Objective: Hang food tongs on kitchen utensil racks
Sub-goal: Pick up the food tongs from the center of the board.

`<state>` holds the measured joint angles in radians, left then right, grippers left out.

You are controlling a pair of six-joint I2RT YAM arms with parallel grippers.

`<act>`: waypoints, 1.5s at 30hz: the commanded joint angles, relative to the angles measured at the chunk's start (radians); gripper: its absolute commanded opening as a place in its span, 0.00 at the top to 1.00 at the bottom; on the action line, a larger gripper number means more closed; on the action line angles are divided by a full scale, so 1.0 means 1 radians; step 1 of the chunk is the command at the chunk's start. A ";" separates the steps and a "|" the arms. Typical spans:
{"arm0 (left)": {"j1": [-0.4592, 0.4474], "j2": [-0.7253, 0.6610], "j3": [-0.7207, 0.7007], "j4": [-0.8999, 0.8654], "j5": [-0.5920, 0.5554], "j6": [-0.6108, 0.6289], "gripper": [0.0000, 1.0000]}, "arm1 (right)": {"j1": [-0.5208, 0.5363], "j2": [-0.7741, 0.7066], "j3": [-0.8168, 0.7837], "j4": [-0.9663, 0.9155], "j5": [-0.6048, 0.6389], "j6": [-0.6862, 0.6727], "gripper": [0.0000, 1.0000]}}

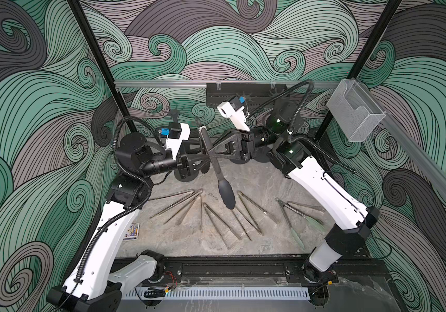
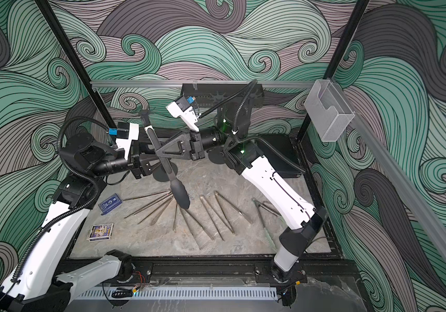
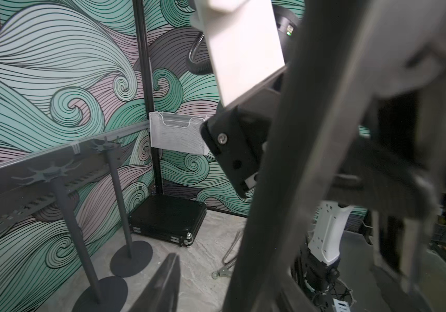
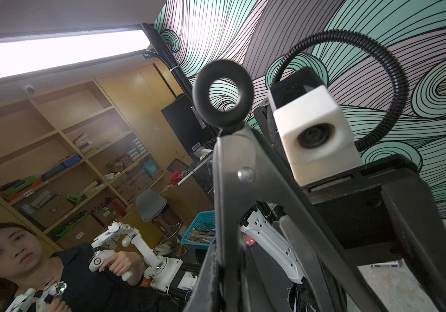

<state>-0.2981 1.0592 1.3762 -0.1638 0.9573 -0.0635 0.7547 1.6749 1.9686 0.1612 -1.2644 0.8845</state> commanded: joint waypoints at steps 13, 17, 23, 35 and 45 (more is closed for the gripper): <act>-0.022 -0.063 -0.020 0.024 -0.174 0.036 1.00 | -0.001 0.002 0.022 -0.045 0.077 -0.057 1.00; -0.022 -0.071 -0.014 -0.031 -0.268 0.061 1.00 | -0.024 -0.002 0.017 -0.083 0.105 -0.055 0.73; -0.018 -0.057 0.041 -0.183 -0.412 0.145 1.00 | -0.103 -0.067 -0.057 -0.114 0.142 -0.073 0.22; 0.155 0.033 0.173 -0.463 -0.557 0.301 1.00 | -0.400 -0.368 -0.374 -0.262 0.165 -0.258 0.19; 0.451 0.146 0.163 -0.426 -0.374 0.328 1.00 | -0.513 -0.478 -0.582 -0.280 0.146 -0.342 0.19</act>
<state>0.0963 1.1854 1.5204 -0.6125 0.4881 0.2432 0.2543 1.2110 1.4178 -0.1081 -1.1061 0.5892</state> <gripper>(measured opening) 0.100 0.807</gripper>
